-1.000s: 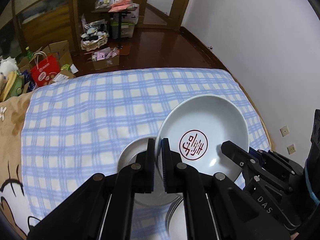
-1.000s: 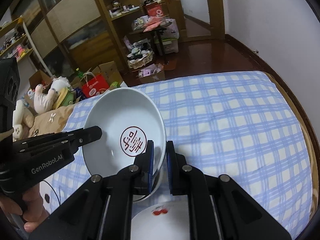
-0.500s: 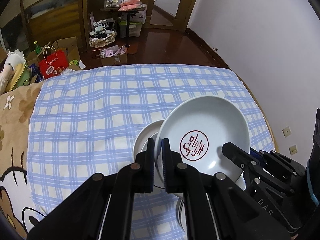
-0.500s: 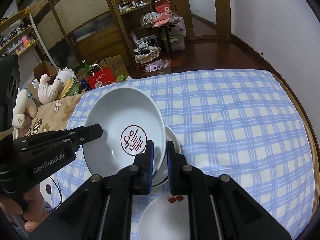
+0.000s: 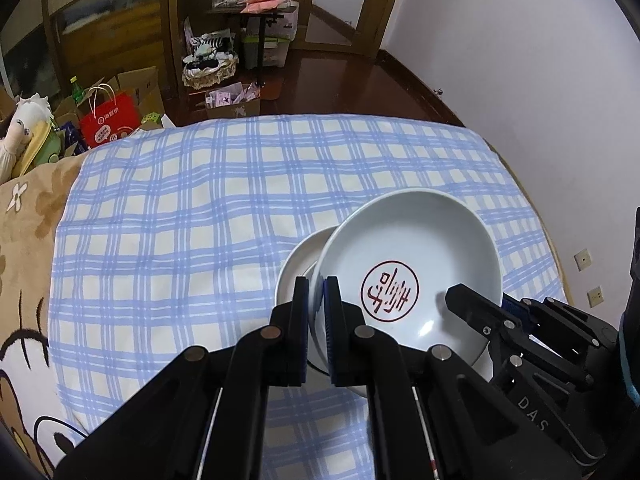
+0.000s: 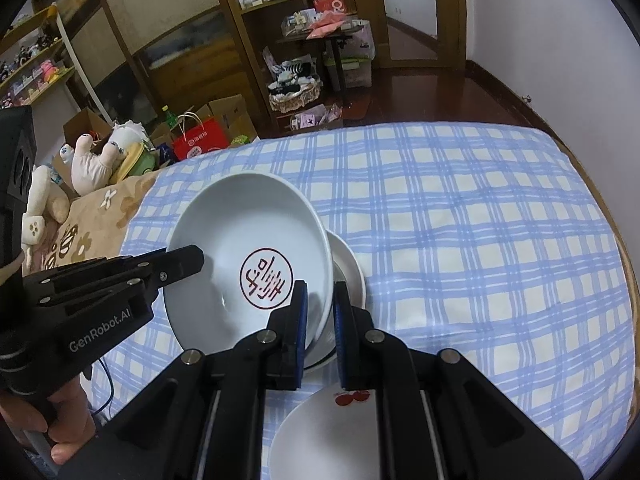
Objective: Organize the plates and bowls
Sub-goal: 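Carry the stamped bowl over the stacked bowls with both tools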
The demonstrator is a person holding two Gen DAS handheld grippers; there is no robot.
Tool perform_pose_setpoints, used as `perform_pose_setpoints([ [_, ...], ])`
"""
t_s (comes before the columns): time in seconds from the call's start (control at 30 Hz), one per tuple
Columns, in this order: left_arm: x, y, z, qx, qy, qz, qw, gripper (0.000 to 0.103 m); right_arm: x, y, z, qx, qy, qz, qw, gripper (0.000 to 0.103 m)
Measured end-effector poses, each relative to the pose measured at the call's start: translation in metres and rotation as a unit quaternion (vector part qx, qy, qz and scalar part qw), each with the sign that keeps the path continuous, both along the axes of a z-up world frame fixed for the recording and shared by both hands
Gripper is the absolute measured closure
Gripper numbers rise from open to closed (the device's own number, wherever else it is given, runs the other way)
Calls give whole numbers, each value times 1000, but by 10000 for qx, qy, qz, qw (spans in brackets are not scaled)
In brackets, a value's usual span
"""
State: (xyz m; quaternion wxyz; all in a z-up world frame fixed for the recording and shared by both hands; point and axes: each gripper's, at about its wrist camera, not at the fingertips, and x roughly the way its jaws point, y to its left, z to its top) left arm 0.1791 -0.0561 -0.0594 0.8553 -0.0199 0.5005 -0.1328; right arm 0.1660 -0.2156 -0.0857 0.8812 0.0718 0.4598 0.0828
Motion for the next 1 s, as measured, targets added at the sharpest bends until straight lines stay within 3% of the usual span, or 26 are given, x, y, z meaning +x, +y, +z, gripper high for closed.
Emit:
perform_pose_setpoints([
  [0.53, 8, 5, -29, -13, 270, 87, 9996, 95, 8, 3, -34, 60, 272, 45, 9996, 90],
  [1.0, 7, 2, -44, 60, 388, 46, 9992, 95, 8, 0, -46, 105, 365, 5, 9993, 90],
])
